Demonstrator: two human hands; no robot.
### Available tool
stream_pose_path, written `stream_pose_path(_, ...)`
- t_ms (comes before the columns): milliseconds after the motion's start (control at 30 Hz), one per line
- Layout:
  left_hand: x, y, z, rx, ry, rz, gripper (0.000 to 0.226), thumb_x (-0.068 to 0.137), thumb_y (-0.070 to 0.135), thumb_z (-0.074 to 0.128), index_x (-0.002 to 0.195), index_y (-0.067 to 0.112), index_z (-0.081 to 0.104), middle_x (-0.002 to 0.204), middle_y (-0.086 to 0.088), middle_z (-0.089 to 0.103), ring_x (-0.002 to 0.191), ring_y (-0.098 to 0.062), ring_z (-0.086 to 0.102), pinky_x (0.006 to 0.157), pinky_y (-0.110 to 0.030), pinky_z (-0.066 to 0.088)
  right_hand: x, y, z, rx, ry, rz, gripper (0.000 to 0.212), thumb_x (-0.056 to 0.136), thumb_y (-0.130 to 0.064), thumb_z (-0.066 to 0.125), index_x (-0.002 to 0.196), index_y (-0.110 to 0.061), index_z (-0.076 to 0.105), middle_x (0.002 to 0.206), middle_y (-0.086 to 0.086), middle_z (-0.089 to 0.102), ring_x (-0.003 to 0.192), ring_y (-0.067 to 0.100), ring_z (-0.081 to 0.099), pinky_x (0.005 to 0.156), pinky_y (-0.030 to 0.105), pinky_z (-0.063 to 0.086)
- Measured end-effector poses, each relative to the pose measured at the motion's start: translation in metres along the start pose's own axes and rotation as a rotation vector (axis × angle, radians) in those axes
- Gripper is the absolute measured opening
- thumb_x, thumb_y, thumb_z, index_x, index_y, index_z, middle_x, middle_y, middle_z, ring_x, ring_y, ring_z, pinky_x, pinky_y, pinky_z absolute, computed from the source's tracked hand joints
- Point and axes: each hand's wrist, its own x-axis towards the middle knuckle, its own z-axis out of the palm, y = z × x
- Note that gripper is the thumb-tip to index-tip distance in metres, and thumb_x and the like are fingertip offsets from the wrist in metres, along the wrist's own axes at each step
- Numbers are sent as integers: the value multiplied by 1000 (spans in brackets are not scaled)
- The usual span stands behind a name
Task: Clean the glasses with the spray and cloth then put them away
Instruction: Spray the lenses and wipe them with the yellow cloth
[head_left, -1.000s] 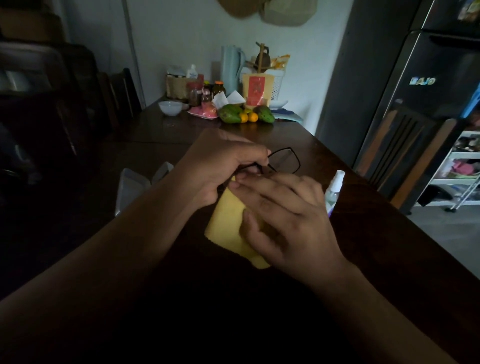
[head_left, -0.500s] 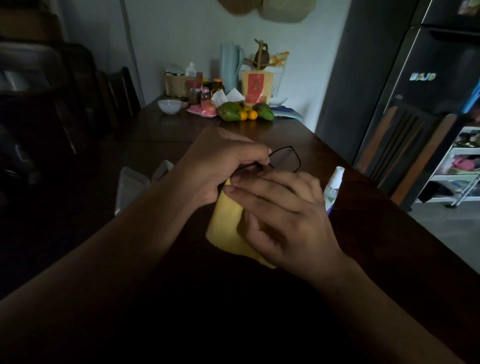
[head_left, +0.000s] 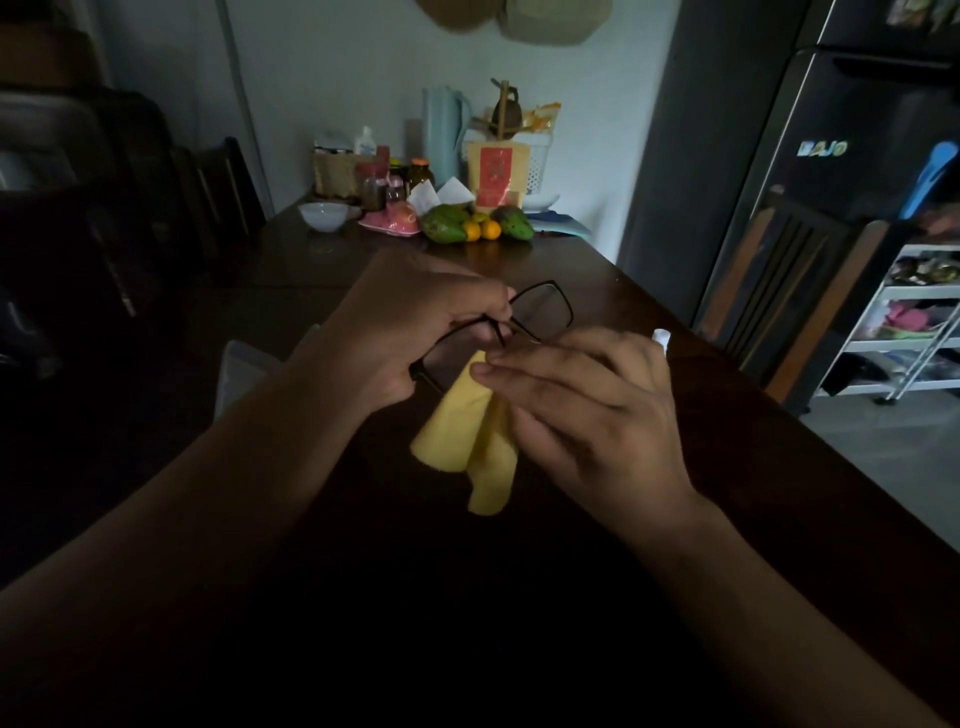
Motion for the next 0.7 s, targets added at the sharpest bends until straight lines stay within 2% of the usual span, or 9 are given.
stream_pose_path(167, -1, -3, 5, 34, 39, 14, 15, 69, 6, 72, 83, 2, 76, 82, -22, 72, 62, -19, 63, 53, -19, 44, 0, 0, -2, -97, -30, 59, 33, 98, -24, 58, 129, -31, 65, 132, -16, 63, 113, 21, 58, 87, 47, 41)
stream_pose_path(200, -1, -4, 6, 36, 36, 10, 16, 69, 7, 72, 83, 2, 76, 80, -20, 72, 59, -17, 62, 53, -18, 42, 1, -3, 0, -114, -38, 62, 35, 96, -23, 58, 130, -29, 64, 133, -14, 62, 114, 22, 59, 87, 47, 41)
stream_pose_path(300, -2, -3, 3, 54, 59, 51, 12, 69, 3, 72, 80, 0, 76, 57, -9, 67, 35, -5, 51, 39, -9, 34, 3, -10, 2, -127, -14, 58, 35, 93, -23, 61, 128, -26, 66, 129, -11, 65, 113, 23, 62, 85, 47, 43)
stream_pose_path(333, -2, -2, 2, 50, 58, 53, 12, 69, 3, 72, 79, 0, 76, 55, -9, 66, 35, -6, 51, 39, -9, 34, 4, -10, 1, -127, 11, 56, 33, 93, -25, 62, 125, -27, 68, 126, -12, 67, 110, 22, 63, 84, 47, 43)
stream_pose_path(467, -2, -1, 2, 40, 61, 9, 11, 69, 4, 72, 80, 1, 76, 69, -18, 71, 55, -16, 62, 49, -18, 45, 1, -6, -1, -99, 54, 23, 24, 96, -28, 65, 119, -30, 72, 124, -16, 67, 107, 18, 64, 83, 45, 43)
stream_pose_path(700, -4, 0, 4, 58, 43, 35, 10, 69, 6, 71, 78, 2, 75, 70, -21, 70, 55, -19, 61, 50, -21, 45, -4, 3, -4, -152, 19, -57, 28, 100, -30, 59, 126, -38, 66, 132, -21, 61, 112, 17, 51, 85, 45, 40)
